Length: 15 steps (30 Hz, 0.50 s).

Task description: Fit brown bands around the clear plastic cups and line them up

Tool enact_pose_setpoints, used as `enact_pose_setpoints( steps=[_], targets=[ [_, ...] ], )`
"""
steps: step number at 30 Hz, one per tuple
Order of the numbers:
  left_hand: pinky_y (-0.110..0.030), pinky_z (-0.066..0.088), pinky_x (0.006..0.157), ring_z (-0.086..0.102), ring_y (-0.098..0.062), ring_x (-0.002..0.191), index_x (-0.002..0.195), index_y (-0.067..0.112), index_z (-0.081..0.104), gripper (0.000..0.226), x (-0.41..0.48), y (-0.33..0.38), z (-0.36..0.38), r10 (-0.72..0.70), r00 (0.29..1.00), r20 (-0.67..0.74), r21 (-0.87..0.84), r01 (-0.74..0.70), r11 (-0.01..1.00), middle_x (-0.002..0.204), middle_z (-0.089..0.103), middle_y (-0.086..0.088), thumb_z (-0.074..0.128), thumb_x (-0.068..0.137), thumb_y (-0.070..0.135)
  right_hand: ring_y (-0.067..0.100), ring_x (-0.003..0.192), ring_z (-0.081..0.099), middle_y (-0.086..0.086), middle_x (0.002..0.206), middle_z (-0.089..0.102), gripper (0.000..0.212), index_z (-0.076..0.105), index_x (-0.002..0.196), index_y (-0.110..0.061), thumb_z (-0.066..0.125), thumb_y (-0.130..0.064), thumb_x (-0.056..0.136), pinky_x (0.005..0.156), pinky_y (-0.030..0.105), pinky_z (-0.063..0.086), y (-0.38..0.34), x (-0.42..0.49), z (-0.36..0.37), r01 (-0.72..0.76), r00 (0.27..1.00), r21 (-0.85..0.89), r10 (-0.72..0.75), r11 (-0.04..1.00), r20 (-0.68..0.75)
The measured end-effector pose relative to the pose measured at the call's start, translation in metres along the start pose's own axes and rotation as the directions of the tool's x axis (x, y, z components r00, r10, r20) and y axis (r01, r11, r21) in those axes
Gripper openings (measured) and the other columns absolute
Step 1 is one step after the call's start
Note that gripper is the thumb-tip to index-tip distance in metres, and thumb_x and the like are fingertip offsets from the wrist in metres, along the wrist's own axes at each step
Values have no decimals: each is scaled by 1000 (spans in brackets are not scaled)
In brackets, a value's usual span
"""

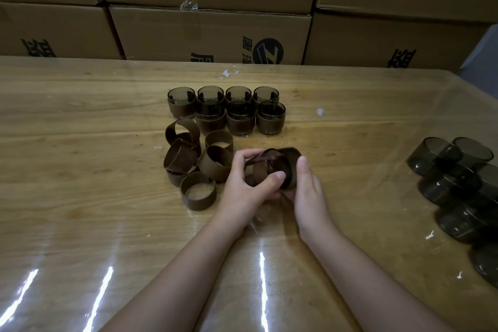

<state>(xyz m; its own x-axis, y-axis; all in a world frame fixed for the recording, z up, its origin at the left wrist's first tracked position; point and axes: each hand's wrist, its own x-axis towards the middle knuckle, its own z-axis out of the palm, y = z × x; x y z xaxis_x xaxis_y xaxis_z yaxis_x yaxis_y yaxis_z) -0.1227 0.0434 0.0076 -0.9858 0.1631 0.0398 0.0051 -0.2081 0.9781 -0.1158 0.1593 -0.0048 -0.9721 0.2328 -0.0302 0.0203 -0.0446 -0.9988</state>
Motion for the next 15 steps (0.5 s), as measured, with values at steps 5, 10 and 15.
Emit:
enact_pose_setpoints(
  steps=[5, 10, 15],
  targets=[
    [-30, 58, 69, 68, -11, 96, 110, 34, 52, 49, 0, -1, 0, 14, 1000, 1, 17, -14, 1000, 112, 59, 2, 75, 67, 30, 6, 97, 67, -16, 93, 73, 46, 71, 87, -40, 28, -43, 104, 96, 47, 51, 2, 2, 0, 10, 999, -19, -11, 1000, -44],
    [-31, 58, 68, 69, -10, 92, 110, 31, 52, 47, 0, -1, 1, 19, 1000, -8, 12, -19, 1000, 106, 61, 5, 75, 69, 26, 7, 96, 67, -17, 89, 74, 48, 72, 81, -44, 29, -43, 104, 95, 46, 52, 4, 3, 1, 6, 998, 3, -6, 1000, -65],
    [-24, 57, 73, 64, -1, 94, 107, 37, 51, 43, -3, -1, 1, 105, 994, -8, 165, -102, 981, 109, 56, 12, 77, 78, 19, 7, 90, 69, -10, 89, 74, 41, 72, 86, -38, 35, -35, 104, 72, 25, 56, 6, 6, -2, -4, 999, 35, 6, 999, -32]
  ],
)
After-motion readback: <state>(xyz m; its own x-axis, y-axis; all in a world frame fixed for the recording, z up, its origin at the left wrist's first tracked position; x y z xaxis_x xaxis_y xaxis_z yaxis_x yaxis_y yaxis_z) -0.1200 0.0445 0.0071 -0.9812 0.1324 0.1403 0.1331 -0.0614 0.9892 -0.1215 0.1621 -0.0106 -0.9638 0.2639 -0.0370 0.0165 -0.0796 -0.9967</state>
